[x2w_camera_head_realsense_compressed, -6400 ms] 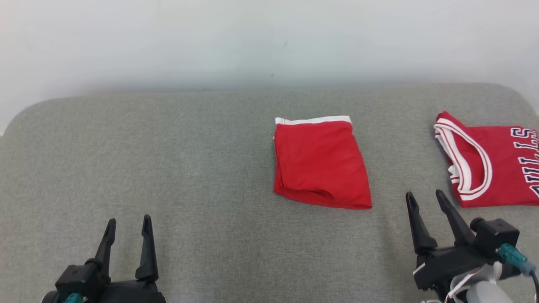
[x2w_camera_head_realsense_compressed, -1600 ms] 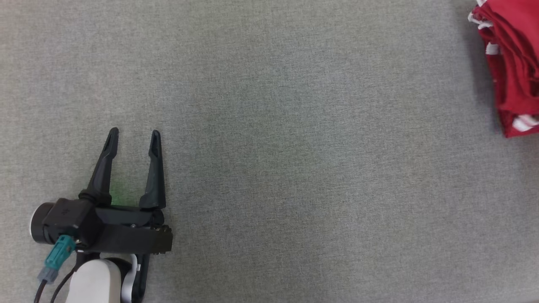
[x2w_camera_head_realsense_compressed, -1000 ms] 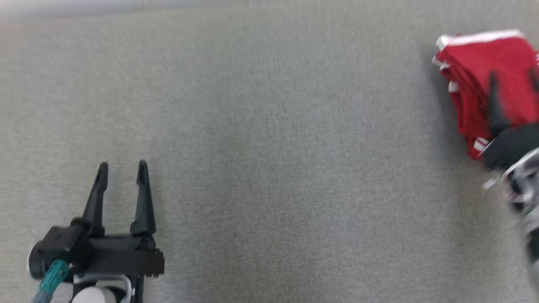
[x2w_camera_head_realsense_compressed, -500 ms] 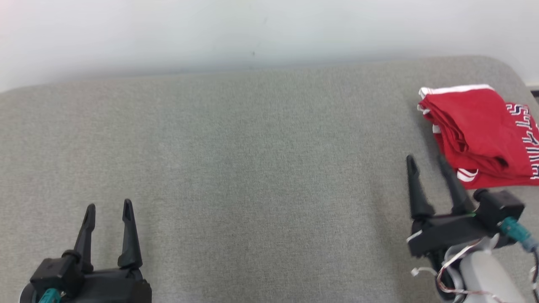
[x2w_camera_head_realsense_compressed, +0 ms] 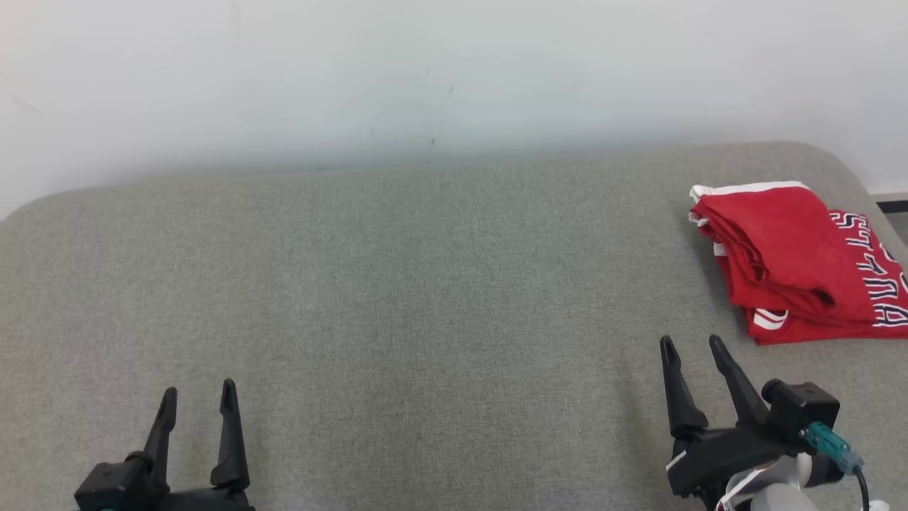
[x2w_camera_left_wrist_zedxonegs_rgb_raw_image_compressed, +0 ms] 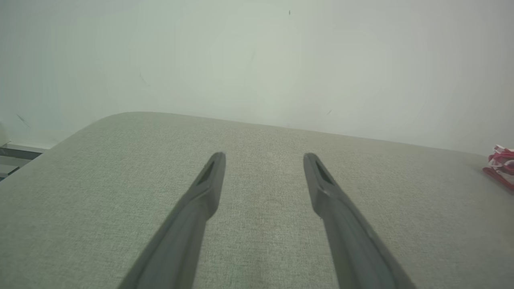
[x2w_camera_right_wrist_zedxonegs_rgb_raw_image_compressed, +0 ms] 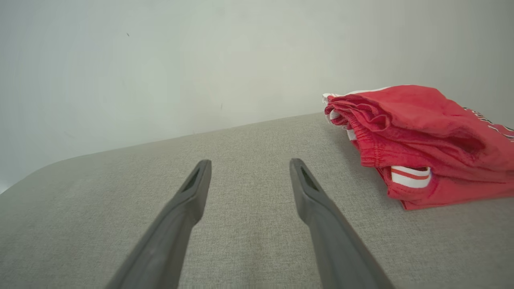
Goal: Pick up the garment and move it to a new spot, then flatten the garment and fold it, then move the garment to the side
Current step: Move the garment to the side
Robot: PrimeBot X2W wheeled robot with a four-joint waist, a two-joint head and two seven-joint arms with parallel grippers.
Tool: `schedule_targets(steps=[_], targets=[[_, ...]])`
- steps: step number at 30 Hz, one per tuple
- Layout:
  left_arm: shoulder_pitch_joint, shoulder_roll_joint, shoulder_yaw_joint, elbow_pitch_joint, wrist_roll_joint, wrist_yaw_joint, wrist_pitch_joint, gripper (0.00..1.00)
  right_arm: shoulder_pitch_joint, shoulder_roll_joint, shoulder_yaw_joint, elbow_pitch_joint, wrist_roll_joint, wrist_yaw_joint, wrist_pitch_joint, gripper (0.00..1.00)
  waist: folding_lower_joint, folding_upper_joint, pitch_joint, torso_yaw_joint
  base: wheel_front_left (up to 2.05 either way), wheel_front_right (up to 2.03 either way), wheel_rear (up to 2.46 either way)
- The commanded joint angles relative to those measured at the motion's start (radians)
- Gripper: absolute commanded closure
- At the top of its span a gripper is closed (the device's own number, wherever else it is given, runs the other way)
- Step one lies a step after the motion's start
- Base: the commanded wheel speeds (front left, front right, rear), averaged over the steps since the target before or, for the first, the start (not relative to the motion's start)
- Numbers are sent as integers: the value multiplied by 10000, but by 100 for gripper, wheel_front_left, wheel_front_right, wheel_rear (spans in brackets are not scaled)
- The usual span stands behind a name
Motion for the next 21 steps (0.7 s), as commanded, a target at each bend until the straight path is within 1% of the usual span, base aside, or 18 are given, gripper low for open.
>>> schedule_targets(steps=[1, 5, 9, 21], targets=[[161, 8, -25, 41, 45, -51, 1, 0, 186, 50, -64, 32, -76, -30, -57, 0, 1, 1, -164, -54, 0, 0, 0], [175, 8, -64, 35, 72, -87, 1, 0, 307, 56, -149, 3, -165, -30, -67, 0, 1, 1, -279, -125, 0, 0, 0], [222, 10, -164, -3, 38, 3, 1, 0, 367, 69, -164, -43, -186, -30, -67, 0, 1, 1, -337, -181, 0, 0, 0], [192, 10, -270, -32, -24, 63, 1, 0, 378, 120, -160, -194, -235, -30, -60, 0, 1, 1, -253, -192, 0, 0, 0]])
